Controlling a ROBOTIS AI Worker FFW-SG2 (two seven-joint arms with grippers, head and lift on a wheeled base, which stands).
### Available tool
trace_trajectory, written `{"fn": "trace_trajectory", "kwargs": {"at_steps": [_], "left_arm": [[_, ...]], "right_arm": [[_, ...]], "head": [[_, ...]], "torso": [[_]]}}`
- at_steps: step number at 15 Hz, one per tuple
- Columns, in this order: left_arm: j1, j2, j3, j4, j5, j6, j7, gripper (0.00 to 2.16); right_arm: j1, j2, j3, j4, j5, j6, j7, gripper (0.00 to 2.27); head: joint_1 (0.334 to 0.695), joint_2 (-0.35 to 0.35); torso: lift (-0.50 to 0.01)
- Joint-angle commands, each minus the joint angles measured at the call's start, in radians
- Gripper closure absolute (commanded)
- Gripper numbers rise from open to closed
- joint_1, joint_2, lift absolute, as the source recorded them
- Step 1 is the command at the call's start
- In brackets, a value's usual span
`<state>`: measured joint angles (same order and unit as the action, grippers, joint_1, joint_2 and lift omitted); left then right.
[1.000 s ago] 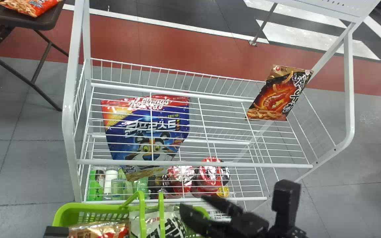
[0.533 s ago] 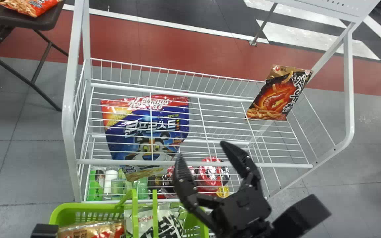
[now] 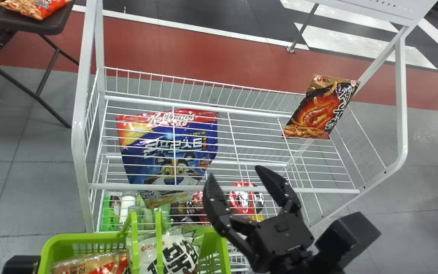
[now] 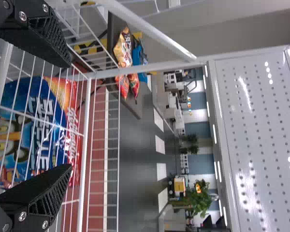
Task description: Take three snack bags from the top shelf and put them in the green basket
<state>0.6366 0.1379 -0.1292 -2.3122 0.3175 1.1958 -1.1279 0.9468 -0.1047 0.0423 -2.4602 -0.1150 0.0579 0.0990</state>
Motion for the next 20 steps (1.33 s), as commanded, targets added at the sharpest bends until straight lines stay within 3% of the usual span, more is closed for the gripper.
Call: {"fn": "trace_trajectory", "kwargs": {"at_steps": [1,5,20], "left_arm": [[0.000,-0.001,-0.027,-0.001,-0.005,0.000,0.013,1.49],[0.006,0.003,-0.038,-0.009,-0.009,0.000,0.027,1.49],[0.005,0.000,-0.038,-0.009,-0.009,0.000,0.028,1.49]], "right_arm": [[0.000,0.010,-0.076,0.006,-0.066,0.009,0.021,0.08],[-0.002,0.025,-0.111,0.007,-0.101,0.006,0.054,0.08],[-0.005,0.030,-0.128,0.010,-0.101,0.003,0.056,0.08]], "head": [[0.695,-0.350],[0.695,-0.350],[0.695,-0.350]], "torso": [[-0.031],[-0.031],[-0.031]]}}
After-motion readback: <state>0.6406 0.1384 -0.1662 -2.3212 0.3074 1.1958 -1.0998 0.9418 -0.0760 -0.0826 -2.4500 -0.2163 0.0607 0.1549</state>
